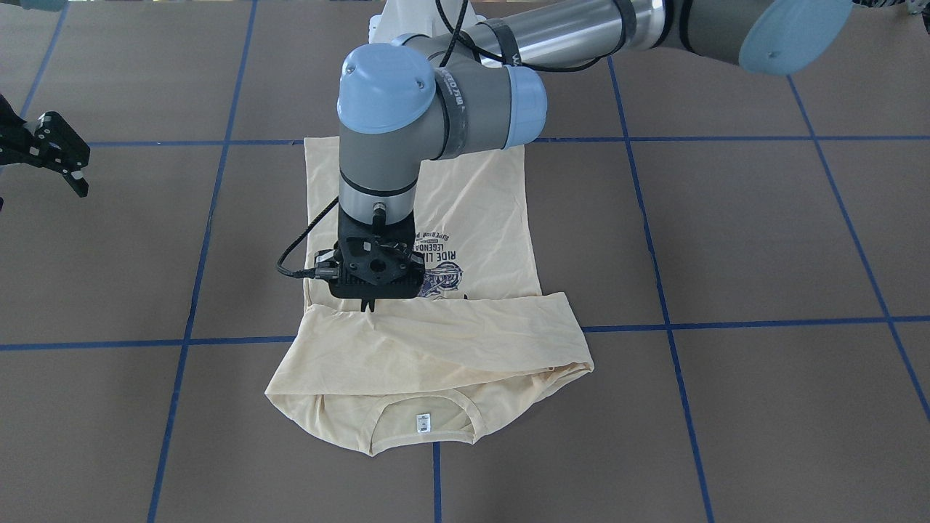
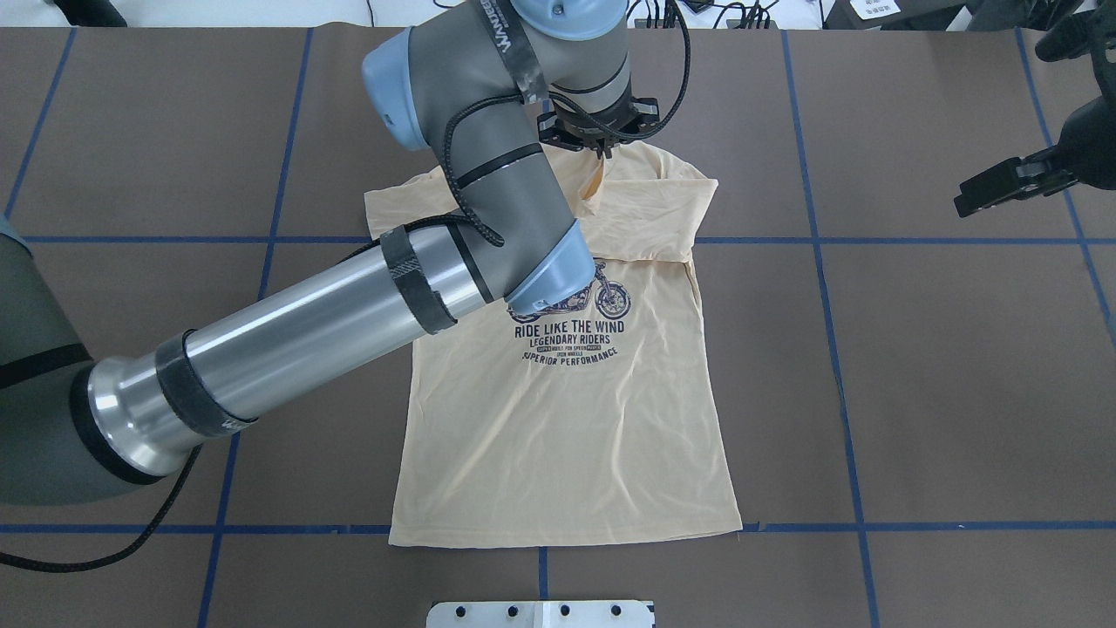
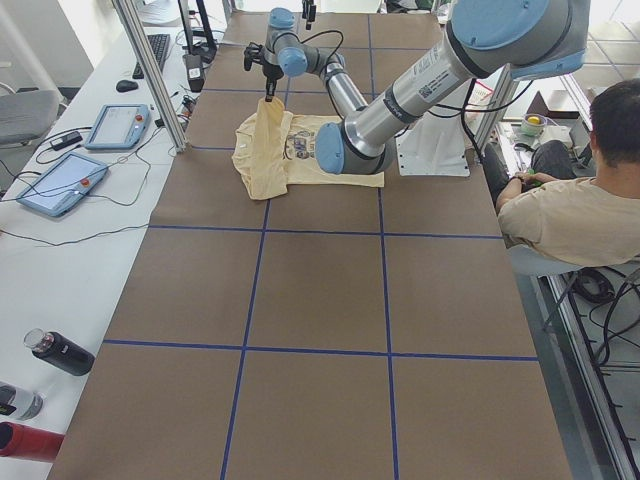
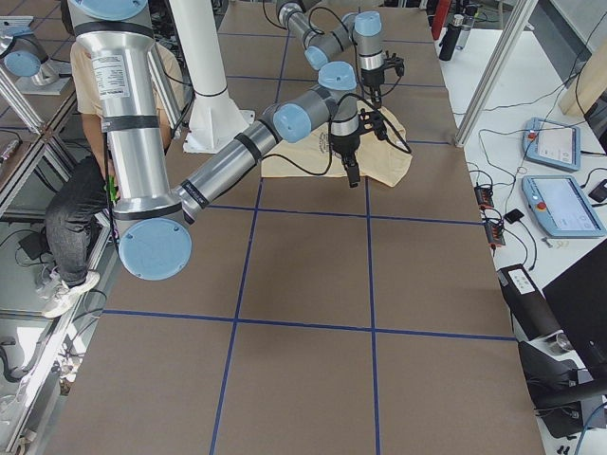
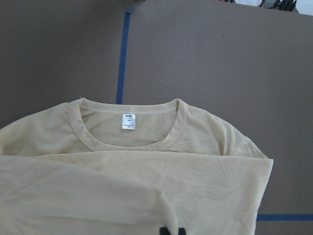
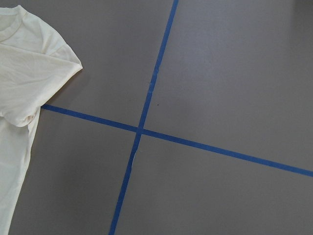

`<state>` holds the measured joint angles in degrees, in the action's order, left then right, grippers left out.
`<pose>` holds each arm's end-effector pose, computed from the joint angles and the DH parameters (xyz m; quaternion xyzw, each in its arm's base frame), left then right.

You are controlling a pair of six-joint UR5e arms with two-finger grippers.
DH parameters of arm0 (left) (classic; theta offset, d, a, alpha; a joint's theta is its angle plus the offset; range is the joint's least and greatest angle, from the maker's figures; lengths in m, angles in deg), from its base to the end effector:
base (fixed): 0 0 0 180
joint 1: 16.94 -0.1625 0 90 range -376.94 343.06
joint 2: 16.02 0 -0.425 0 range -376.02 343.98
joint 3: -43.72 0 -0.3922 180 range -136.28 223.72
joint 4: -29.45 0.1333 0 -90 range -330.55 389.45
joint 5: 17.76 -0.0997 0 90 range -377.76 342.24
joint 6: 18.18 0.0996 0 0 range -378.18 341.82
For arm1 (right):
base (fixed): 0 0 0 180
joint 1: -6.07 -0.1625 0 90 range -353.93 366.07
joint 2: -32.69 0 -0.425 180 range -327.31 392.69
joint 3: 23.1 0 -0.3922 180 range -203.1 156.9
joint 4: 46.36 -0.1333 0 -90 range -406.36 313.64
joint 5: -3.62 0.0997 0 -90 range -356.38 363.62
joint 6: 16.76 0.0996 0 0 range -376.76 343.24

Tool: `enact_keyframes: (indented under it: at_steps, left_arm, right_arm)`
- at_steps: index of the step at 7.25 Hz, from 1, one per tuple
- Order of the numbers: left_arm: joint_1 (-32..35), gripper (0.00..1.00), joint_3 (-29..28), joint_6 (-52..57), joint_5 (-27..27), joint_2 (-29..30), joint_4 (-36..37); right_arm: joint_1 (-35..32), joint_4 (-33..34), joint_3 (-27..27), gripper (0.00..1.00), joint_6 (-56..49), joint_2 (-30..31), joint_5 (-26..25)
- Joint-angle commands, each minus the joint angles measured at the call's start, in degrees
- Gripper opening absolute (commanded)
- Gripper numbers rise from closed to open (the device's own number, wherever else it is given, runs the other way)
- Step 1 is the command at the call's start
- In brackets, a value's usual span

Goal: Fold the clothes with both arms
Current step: 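Carry the sleeve cuff with the left gripper across the shirt body, then release the sleeve and lift the left gripper while the right gripper approaches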

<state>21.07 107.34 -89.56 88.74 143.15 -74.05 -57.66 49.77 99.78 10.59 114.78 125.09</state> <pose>0.5813 -0.5876 0.0173 0.1100 0.4710 -0.0802 0.8716 -0.1421 -0.4716 0.3404 0.1391 -0.3604 -0.0721 0.9196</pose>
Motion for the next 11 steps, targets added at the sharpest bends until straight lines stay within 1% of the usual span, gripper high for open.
enact_keyframes:
  at_steps: [1, 2, 3, 4, 5, 6, 7, 8, 9, 10, 11]
  left_arm:
    - [-1.4, 0.0, -7.7, -1.7, -0.2, 2.5, -5.8]
    - [-2.3, 0.0, -9.5, -4.3, -0.3, 3.5, -6.8]
    - [-3.2, 0.55, -12.8, -8.4, -0.9, 5.3, -9.8]
    - [-4.6, 0.96, -14.8, -12.3, -4.3, 6.3, -12.7]
    - [-5.1, 0.99, -15.0, -16.0, -4.9, 6.6, -13.6]
    - [-5.1, 1.0, -14.8, -15.9, -4.9, 6.8, -13.8]
    - [-5.0, 1.0, -13.7, -13.6, -4.6, 6.7, -13.7]
    - [-5.1, 1.0, -10.2, -10.8, -4.3, 5.1, -12.9]
    - [-4.9, 1.0, -4.0, -7.1, -2.5, 0.8, -9.8]
    - [-4.8, 1.0, 7.4, -4.0, -1.6, -7.0, -5.4]
    - [-4.8, 1.0, 20.5, -1.2, -1.6, -17.5, -3.7]
  right_arm:
    - [0.0, 0.0, 0.0, 1.0, 0.1, 0.0, 0.0]
    - [0.0, -0.1, 0.1, 1.0, 0.1, 0.0, 0.0]
    - [0.0, 0.0, 0.0, 1.0, 0.1, 0.0, 0.0]
    - [0.0, -0.1, 0.0, 1.0, 0.1, 0.0, 0.1]
    - [0.0, 0.0, 0.0, 1.0, 0.1, 0.0, 0.0]
    - [0.1, 0.0, 0.0, 1.0, 0.1, -0.1, 0.1]
    - [0.2, 0.0, -0.1, 1.0, 0.3, -0.2, 0.1]
    - [1.1, -0.1, 0.3, 1.0, 3.5, -0.7, 0.1]
    - [4.4, -0.2, 0.6, 1.0, 10.1, -3.4, -0.2]
    - [8.7, -0.2, 0.7, 1.0, 17.1, -6.0, -1.1]
    - [13.5, -4.0, 1.4, 1.0, 24.6, -6.2, -5.1]
